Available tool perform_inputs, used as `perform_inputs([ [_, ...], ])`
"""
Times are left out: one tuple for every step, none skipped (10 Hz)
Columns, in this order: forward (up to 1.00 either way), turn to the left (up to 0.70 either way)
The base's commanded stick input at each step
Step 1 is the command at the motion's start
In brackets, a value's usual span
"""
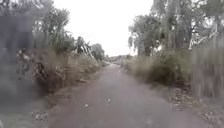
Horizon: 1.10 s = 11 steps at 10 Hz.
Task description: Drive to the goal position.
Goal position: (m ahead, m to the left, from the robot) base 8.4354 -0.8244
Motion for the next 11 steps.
perform_inputs([
  [1.0, 0.0],
  [1.0, 0.0],
  [1.0, 0.0],
  [1.0, 0.0],
  [1.0, 0.0],
  [1.0, 0.0],
  [1.0, 0.0],
  [1.0, -0.4],
  [1.0, -0.4],
  [1.0, -0.4],
  [1.0, 0.0],
])
